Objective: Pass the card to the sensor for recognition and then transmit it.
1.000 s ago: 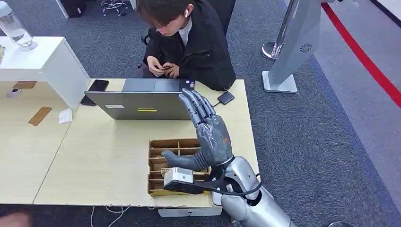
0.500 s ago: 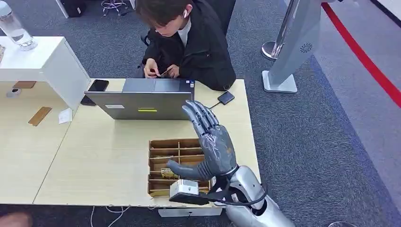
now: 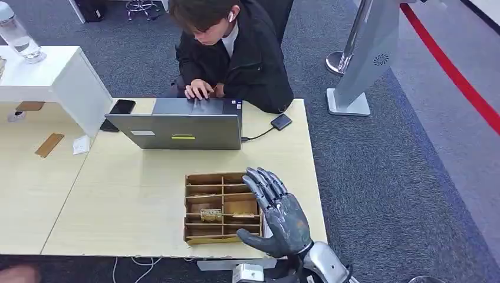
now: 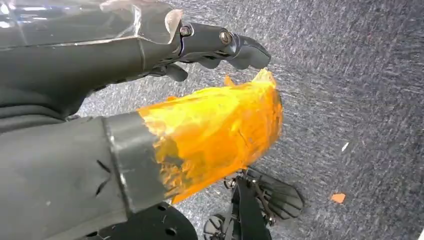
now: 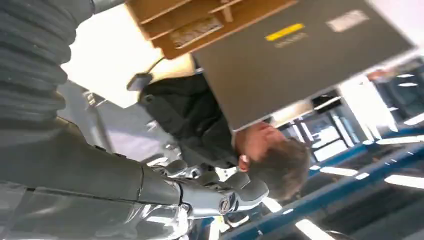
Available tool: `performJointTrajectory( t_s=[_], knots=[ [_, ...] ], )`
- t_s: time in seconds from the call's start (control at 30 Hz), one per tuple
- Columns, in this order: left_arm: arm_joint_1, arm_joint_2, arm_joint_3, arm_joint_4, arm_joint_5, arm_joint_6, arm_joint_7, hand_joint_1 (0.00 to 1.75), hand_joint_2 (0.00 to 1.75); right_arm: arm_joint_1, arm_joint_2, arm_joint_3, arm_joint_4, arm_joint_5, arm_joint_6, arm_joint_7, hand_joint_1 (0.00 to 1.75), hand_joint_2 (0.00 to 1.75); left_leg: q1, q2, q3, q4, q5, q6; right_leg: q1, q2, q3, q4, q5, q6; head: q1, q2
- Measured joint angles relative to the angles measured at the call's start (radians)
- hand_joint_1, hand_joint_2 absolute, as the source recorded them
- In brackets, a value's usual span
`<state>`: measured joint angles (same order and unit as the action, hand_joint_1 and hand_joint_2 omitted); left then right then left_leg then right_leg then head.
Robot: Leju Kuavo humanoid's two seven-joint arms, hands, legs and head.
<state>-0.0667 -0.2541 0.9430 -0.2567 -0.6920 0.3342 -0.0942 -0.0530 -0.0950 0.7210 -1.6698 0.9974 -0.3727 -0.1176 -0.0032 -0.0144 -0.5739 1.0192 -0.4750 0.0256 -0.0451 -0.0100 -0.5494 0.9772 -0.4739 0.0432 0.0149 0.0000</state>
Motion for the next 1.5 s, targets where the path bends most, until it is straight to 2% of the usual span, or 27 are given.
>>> performJointTrajectory(
  t_s=[0.3, 0.43, 0.9, 1.5],
  knots=[
    [-0.001, 0.0, 0.007, -0.001, -0.024, -0.015, 0.012, 0.0, 0.0, -0.033, -0.003, -0.002, 0.07, 0.133, 0.04, 0.08, 0.0, 1.75, 0.0, 0.0, 0.0, 0.0, 0.0, 0.0, 0.0, 0.0, 0.0, 0.0, 0.0, 0.0, 0.0, 0.0],
    [-0.001, 0.0, 0.007, -0.002, -0.029, -0.018, 0.016, 0.0, 0.0, -0.055, -0.003, 0.0, 0.09, 0.155, 0.048, 0.095, 0.0, 1.75, 0.0, 0.0, 0.0, 0.0, 0.0, 0.0, 0.0, 0.0, 0.0, 0.0, 0.0, 0.0, 0.0, 0.0],
    [0.0, 0.0, 0.008, -0.009, -0.048, -0.021, 0.03, 0.0, 0.0, -0.07, -0.005, 0.027, 0.116, 0.174, 0.069, 0.103, 0.0, 1.75, 0.0, 0.0, 0.0, 0.0, 0.0, 0.0, 0.0, 0.0, 0.0, 0.0, 0.0, 0.0, 0.0, 0.0],
    [0.0, -0.001, 0.027, -0.018, -0.061, -0.03, 0.03, 0.0, 0.0, -0.07, -0.022, 0.058, 0.113, 0.134, 0.098, 0.088, 0.0, 1.75, 0.0, 0.0, 0.0, 0.0, 0.0, 0.0, 0.0, 0.0, 0.0, 0.0, 0.0, 0.0, 0.0, 0.0]
  ],
)
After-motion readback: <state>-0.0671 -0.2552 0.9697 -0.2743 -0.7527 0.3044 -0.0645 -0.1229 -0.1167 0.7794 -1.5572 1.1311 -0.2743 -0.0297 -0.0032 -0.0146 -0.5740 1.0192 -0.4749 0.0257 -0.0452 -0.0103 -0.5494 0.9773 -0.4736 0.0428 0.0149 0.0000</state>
